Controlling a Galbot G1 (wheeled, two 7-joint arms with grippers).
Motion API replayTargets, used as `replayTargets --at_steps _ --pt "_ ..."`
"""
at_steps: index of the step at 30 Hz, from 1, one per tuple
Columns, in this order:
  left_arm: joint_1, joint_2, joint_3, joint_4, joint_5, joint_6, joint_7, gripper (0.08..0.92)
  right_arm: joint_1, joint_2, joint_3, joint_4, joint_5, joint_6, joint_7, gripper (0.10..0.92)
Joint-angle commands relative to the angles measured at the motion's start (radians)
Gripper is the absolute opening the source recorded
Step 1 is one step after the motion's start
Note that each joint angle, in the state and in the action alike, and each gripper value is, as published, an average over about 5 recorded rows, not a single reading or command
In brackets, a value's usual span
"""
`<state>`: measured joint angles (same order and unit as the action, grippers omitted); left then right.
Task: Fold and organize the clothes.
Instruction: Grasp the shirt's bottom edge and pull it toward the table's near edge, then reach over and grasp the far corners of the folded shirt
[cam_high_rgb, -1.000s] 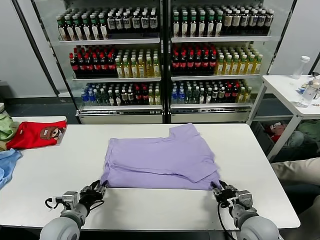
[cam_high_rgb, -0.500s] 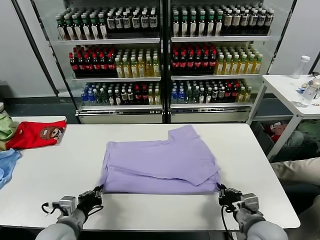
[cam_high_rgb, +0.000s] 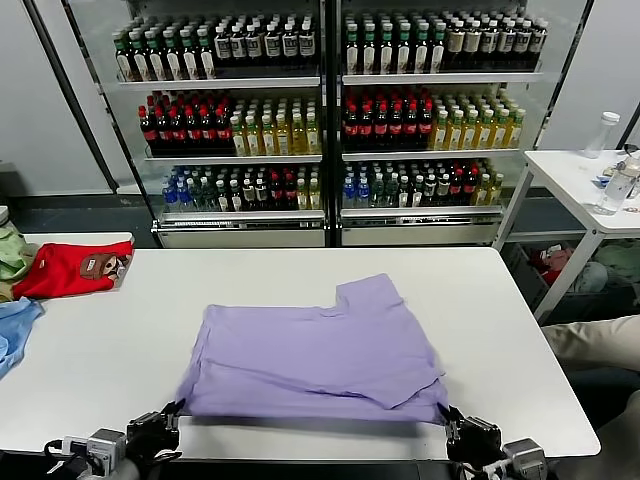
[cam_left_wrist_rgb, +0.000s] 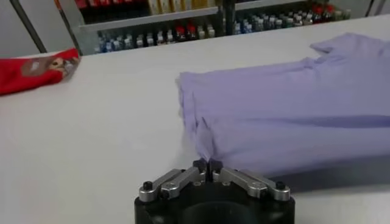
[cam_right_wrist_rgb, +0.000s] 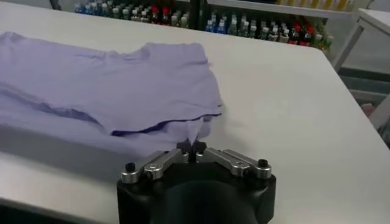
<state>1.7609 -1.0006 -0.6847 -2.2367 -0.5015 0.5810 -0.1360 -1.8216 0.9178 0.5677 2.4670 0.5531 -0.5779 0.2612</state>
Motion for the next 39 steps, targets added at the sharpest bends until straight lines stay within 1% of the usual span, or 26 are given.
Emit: replayTargets --at_steps 1,3,4,5,10,13,16,19,21,23,25,28,32,39 --pt "-0.013 0.036 -0.113 -0.089 -0.001 -0.006 0.011 0.206 0.05 -0.015 0.065 0.098 0.057 0.0 0.003 0.351" --pt "-0.082 0.046 -0.093 -0.072 -0.007 -0.017 0.002 0.266 0.172 -0.022 0.058 0.066 0.106 -0.001 0.009 0.411" --pt "-0.13 0.051 -0.073 -0.05 -0.014 -0.02 0.0 0.283 0.267 -0.02 0.034 0.023 0.128 -0.002 0.015 0.437" --pt "-0.176 0.053 -0.051 -0.019 -0.022 -0.02 0.001 0.318 0.359 -0.015 0.0 -0.028 0.142 -0.002 0.022 0.471" --pt "-0.463 0.059 0.09 0.205 -0.042 -0.011 0.057 0.465 0.829 0.069 -0.275 -0.412 0.142 -0.004 0.04 0.601" --pt "-0.589 0.06 0.149 0.323 -0.041 -0.012 0.101 0.552 1.021 0.141 -0.382 -0.618 0.123 -0.003 0.033 0.688" --pt "-0.678 0.057 0.201 0.427 -0.033 -0.027 0.136 0.638 1.135 0.21 -0.437 -0.787 0.114 -0.003 0.029 0.767" --pt "-0.763 0.05 0.26 0.538 -0.004 -0.046 0.171 0.725 1.227 0.268 -0.47 -0.93 0.098 -0.002 0.024 0.812" --pt "-0.821 0.046 0.292 0.613 0.011 -0.052 0.193 0.777 1.276 0.304 -0.483 -1.009 0.079 -0.002 0.02 0.819" --pt "-0.87 0.041 0.318 0.69 0.017 -0.055 0.214 0.808 1.312 0.337 -0.492 -1.079 0.055 -0.002 0.015 0.822" --pt "-0.905 0.035 0.335 0.751 0.028 -0.055 0.237 0.818 1.334 0.373 -0.495 -1.142 0.025 -0.001 0.009 0.823" --pt "-0.928 0.026 0.344 0.801 0.045 -0.058 0.276 0.822 1.35 0.427 -0.489 -1.222 -0.022 0.0 -0.004 0.823" --pt "-0.941 0.022 0.337 0.835 0.049 -0.047 0.31 0.823 1.354 0.479 -0.482 -1.292 -0.071 0.0 -0.011 0.823" --pt "-0.92 0.026 0.315 0.831 0.049 -0.024 0.361 0.823 1.326 0.492 -0.49 -1.303 -0.09 0.0 0.0 0.823"
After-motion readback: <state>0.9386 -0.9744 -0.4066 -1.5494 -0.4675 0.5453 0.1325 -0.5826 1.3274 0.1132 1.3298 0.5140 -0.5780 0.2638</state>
